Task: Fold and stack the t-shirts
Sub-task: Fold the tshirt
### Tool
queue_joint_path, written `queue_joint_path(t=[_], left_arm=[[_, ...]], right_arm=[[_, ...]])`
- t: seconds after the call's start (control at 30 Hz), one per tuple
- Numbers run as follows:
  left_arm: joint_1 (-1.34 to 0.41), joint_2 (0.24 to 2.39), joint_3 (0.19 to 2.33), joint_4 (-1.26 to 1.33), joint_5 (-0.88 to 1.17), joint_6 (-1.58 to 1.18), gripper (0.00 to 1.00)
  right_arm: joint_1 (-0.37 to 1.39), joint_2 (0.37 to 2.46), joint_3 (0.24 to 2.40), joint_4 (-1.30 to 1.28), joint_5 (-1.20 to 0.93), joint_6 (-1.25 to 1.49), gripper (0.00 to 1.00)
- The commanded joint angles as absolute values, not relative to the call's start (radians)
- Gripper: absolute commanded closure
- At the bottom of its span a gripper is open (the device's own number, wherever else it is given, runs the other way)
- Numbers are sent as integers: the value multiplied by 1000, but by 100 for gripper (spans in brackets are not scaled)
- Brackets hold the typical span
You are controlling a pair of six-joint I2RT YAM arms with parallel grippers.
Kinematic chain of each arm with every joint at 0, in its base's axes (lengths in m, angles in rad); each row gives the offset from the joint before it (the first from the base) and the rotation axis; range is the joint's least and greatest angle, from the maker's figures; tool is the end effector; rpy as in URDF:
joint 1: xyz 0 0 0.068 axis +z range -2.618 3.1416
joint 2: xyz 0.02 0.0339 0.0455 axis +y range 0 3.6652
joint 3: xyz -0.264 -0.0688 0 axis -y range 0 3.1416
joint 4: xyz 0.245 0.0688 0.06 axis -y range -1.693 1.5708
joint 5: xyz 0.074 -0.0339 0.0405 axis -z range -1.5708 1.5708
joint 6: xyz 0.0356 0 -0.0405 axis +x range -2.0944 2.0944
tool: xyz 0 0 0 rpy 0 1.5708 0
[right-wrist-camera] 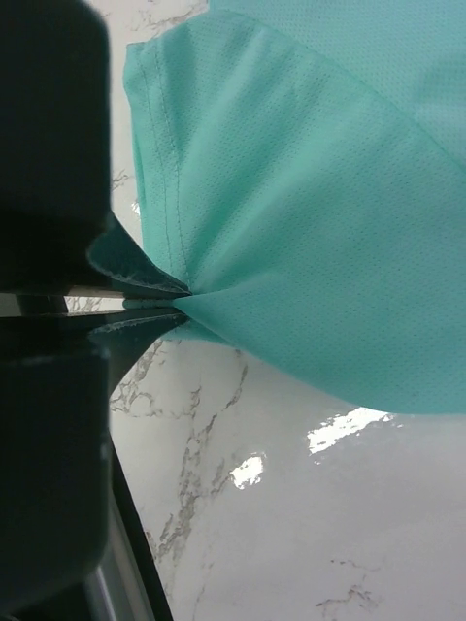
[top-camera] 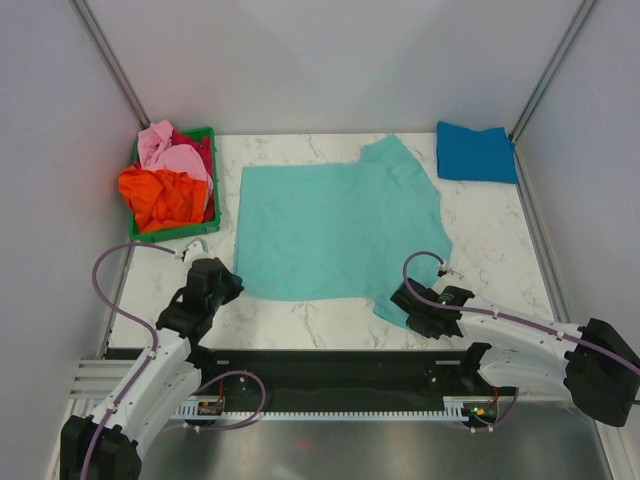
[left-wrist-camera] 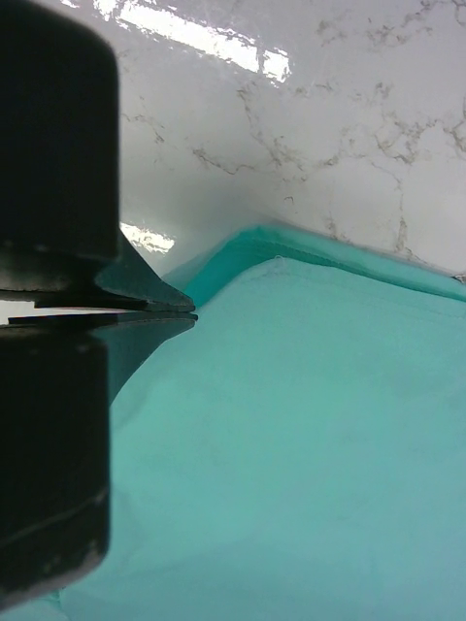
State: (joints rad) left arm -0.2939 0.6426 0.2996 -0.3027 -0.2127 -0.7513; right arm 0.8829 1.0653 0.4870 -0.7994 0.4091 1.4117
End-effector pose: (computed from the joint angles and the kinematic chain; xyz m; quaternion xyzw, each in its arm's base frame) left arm 0.1424 -0.0352 0.1803 -0.2479 0.8560 -0.1392 0.4319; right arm 0.1065 0.1073 0.1561 0.2736 0.9356 0.0030 0.2231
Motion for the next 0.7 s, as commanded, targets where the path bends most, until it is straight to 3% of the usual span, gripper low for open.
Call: queue_joint_path(t=[0.0,0.13,0.4,0.67], left_arm=[[-291,650,302,-259,-216,-713,98],[-291,661,305,-258,-222,-718,98],[-295,669,365,-365,-196,-732,98],[-291,728,523,-479,-222,-727,98]], right_arm=[[887,1069,462,-781,420,1413,90],[887,1014,489,-816,440,1394,100],[887,908,643,-900,541,1275,100],[827,991,805,-806,641,1042,100]])
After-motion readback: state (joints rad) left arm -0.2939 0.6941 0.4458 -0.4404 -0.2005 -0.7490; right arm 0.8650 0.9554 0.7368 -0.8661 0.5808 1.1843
